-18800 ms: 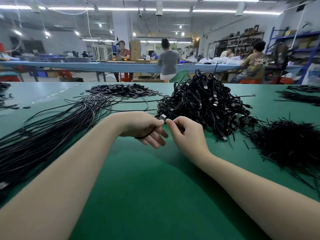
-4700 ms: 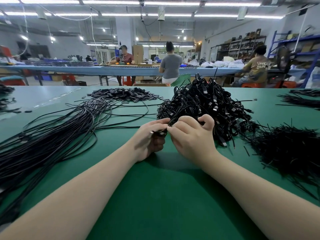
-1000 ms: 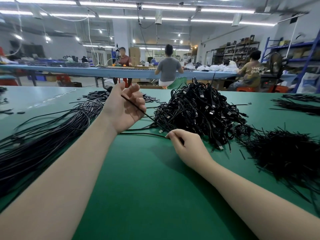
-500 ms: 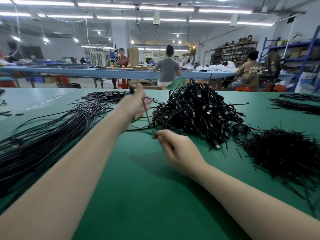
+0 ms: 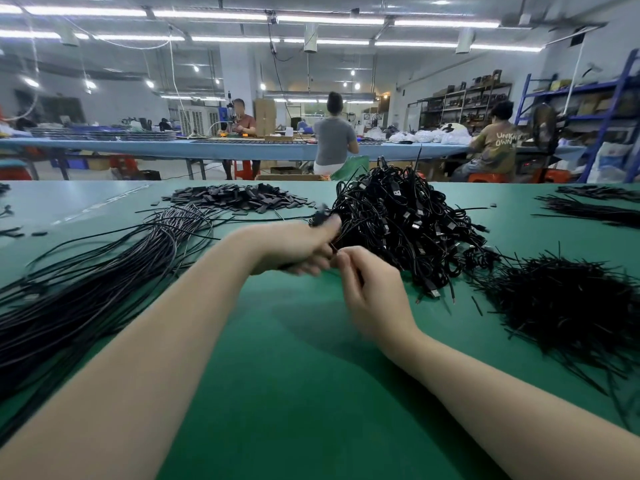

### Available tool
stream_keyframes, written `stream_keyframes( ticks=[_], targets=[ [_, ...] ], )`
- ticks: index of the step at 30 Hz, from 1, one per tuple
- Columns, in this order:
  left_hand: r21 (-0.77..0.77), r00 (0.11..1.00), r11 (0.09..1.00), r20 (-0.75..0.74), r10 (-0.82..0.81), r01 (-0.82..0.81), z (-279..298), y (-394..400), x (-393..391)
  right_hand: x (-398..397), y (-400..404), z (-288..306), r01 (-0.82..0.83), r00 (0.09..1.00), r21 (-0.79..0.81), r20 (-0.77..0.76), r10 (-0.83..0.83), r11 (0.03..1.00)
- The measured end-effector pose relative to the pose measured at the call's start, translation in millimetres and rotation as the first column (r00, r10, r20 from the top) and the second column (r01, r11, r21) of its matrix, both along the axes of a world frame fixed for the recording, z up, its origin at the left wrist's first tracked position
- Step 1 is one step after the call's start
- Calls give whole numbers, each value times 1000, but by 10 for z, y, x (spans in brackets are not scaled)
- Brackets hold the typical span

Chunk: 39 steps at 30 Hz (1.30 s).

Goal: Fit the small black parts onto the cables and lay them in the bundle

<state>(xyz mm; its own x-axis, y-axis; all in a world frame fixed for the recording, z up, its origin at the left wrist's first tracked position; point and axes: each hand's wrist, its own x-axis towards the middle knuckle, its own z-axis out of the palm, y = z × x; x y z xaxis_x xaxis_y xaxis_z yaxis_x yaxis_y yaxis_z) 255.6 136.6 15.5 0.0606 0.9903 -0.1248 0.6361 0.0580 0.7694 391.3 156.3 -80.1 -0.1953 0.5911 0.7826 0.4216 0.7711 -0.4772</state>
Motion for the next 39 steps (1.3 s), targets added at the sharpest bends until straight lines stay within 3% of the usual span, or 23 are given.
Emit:
stream_keyframes(
  ticks=[2,4,6,7,8,9,10,12,14,15,16,17,19,22,26,29,32,35,39],
  targets=[
    [201,936,968,343,73,-149,25,111,-73,-32,-21,-33,-81,992,-71,93,87,994],
    [301,730,918,683,-19,-258,160,146,-176,-68,-12,-69,-154,961,-176,203,189,972],
    [331,466,925,859,-213,-188,301,63,-275,-78,27,-86,-157,950,-227,231,210,961],
    [345,403,932,872,-276,-108,348,2,-318,-72,57,-90,-129,961,-242,209,181,962],
    [342,413,940,858,-305,-17,375,-56,-337,-61,89,-92,-91,974,-264,177,141,960],
    [309,486,947,816,-312,88,382,-94,-345,-47,115,-100,-49,985,-293,145,95,955],
    [243,613,949,724,-315,201,367,-110,-346,-33,138,-108,-2,993,-323,114,41,946],
    [-19,874,934,360,-327,357,258,-111,-287,1,169,-103,107,994,-368,49,-96,924],
    [-269,949,918,-38,-312,291,78,-43,-154,30,173,-81,164,982,-373,-29,-188,913],
    [-289,958,935,-135,-253,206,-27,10,-73,30,160,-65,157,978,-344,-74,-193,926],
    [-249,977,960,-133,-165,128,-138,70,-5,24,139,-50,137,978,-292,-109,-176,946],
    [-178,997,982,-33,-74,67,-244,136,47,14,117,-34,112,982,-230,-125,-143,967],
    [-53,952,998,305,32,-17,-399,238,119,-17,79,-20,52,994,-134,-91,-65,990],
    [39,712,989,699,73,-140,-455,295,150,-57,77,-52,-17,1000,-148,9,19,989],
    [62,413,974,910,35,-218,-393,317,67,-56,153,-112,-24,985,-259,161,68,966],
    [36,250,988,968,3,-152,-342,280,-2,-29,184,-103,-16,996,-407,77,52,913],
    [35,236,999,971,-29,-20,-338,235,0,-6,200,-68,-51,998,-532,-58,24,845],
    [-3,289,995,957,-26,99,-394,209,65,-13,183,1,-328,929,-626,-351,120,708],
    [-47,326,983,945,-13,175,-453,205,101,77,229,45,-510,836,-641,-526,157,573]
  ],
)
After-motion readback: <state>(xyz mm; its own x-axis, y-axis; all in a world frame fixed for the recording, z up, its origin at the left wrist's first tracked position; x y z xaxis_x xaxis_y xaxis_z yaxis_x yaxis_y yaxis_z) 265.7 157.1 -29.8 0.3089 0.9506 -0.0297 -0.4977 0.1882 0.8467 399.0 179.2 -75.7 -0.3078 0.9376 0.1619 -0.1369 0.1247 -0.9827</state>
